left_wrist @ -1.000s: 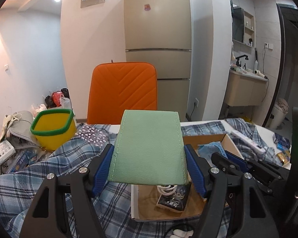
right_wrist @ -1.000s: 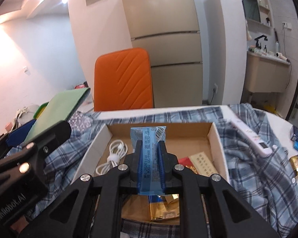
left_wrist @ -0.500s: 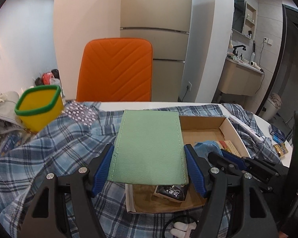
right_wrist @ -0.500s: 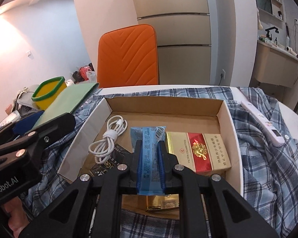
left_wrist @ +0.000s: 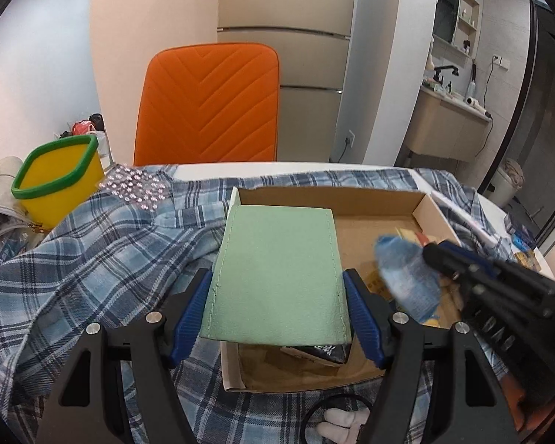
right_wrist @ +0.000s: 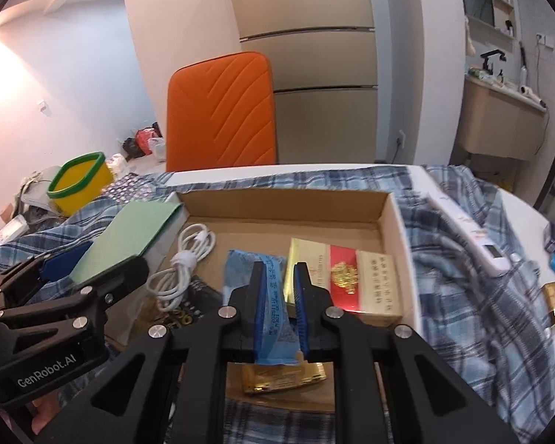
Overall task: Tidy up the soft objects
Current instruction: 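Lower the green card into the box and open the left gripper while the right gripper lowers the blue packet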
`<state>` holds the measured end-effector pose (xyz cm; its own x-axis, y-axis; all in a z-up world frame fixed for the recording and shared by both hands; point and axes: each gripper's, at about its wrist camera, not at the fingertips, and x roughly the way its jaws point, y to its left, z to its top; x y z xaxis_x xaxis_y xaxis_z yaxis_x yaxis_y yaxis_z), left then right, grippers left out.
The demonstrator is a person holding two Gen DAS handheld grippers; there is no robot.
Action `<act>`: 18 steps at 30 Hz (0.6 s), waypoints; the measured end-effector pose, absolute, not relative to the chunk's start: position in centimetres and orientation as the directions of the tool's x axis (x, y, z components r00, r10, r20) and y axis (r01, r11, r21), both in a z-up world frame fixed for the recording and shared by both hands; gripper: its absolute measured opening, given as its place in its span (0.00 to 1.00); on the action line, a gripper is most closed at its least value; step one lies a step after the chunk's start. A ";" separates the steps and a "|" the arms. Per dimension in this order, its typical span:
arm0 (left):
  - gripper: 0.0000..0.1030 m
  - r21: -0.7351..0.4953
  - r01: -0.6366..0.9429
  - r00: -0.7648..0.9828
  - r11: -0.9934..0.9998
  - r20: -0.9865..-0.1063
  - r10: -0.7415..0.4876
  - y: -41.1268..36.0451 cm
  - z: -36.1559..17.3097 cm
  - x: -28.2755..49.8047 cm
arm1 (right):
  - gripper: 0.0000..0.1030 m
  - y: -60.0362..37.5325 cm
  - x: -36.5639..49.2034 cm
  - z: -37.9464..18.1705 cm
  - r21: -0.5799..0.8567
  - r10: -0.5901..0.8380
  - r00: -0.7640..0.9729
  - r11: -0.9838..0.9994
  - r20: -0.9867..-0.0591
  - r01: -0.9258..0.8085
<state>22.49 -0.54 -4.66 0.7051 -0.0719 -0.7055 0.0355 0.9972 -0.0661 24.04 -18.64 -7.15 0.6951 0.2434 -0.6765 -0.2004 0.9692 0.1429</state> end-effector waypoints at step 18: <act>0.84 -0.101 0.077 0.702 0.992 -0.701 -0.126 -1.9 -6.0 22.9 | 0.57 -21.9 24.4 -6.1 0.185 0.196 0.748 0.978 -0.634 -0.099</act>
